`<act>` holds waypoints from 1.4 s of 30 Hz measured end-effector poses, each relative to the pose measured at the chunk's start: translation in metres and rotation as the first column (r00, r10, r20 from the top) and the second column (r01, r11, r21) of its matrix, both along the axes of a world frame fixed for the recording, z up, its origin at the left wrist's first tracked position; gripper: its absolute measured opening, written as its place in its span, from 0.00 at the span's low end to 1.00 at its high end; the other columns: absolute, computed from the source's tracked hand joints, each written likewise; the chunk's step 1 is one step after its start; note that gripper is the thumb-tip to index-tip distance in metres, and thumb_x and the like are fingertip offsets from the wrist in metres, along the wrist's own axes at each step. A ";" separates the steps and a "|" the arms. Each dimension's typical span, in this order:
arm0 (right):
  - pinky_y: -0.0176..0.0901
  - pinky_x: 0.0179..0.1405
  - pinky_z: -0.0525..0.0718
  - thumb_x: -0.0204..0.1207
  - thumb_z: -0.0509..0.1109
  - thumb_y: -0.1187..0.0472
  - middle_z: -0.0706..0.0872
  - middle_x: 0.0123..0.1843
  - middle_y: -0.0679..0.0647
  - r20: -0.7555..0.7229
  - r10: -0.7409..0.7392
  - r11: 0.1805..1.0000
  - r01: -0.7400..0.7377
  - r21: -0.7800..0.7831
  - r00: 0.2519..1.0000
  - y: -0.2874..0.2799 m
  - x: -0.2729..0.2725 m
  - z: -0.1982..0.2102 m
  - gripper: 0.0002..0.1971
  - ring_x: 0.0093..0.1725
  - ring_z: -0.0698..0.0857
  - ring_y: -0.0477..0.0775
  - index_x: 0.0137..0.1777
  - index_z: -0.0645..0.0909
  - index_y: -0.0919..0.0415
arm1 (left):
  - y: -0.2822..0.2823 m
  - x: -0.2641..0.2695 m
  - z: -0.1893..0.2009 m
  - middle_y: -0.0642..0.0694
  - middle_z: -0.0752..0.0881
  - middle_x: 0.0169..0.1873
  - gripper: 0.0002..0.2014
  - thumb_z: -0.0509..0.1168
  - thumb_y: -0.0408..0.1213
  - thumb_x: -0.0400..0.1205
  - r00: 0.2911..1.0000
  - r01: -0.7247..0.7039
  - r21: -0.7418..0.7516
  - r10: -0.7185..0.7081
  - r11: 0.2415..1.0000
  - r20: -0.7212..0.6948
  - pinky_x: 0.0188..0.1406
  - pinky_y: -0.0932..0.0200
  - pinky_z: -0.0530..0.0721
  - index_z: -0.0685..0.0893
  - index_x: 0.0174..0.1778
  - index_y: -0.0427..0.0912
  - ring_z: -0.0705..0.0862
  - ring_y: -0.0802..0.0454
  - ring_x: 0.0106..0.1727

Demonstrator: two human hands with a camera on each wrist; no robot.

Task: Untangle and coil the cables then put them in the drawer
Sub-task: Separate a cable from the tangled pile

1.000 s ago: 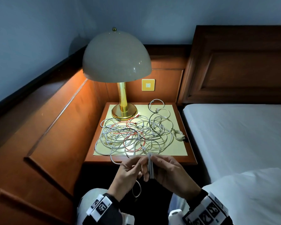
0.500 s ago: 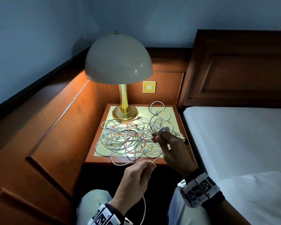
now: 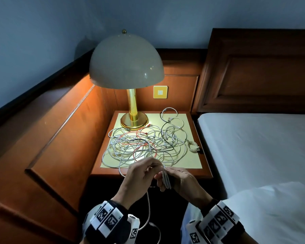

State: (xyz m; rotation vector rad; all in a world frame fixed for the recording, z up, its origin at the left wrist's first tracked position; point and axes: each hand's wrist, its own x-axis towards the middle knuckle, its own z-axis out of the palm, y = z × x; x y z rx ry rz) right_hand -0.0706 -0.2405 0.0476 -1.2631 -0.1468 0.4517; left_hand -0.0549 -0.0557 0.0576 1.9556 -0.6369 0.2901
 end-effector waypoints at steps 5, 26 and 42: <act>0.48 0.45 0.83 0.84 0.62 0.56 0.85 0.42 0.69 -0.046 0.049 0.989 -0.042 0.141 0.998 0.004 -0.010 0.003 0.19 0.40 0.84 0.62 0.54 0.85 0.75 | 0.006 0.011 0.001 0.51 0.89 0.34 0.02 0.75 0.32 0.80 0.970 0.078 -0.063 -0.090 0.995 -0.226 0.45 0.55 0.84 0.89 0.43 0.43 0.87 0.51 0.38; 0.51 0.53 0.88 0.85 0.66 0.61 0.88 0.50 0.67 0.170 0.049 0.985 -0.075 0.153 0.984 0.002 -0.001 0.039 0.14 0.49 0.87 0.61 0.60 0.87 0.70 | -0.014 -0.018 -0.035 0.53 0.79 0.26 0.11 0.65 0.39 0.82 0.836 -0.076 -0.400 -0.160 0.913 -0.525 0.28 0.67 0.70 0.87 0.35 0.51 0.73 0.59 0.27; 0.48 0.55 0.89 0.85 0.69 0.54 0.92 0.51 0.44 0.654 -0.096 0.798 0.451 -0.401 0.750 -0.006 0.036 0.008 0.10 0.52 0.91 0.45 0.52 0.87 0.58 | -0.010 -0.031 -0.015 0.64 0.86 0.36 0.06 0.65 0.38 0.87 1.000 -0.024 0.049 0.024 0.999 -0.005 0.42 0.72 0.78 0.87 0.46 0.45 0.84 0.68 0.38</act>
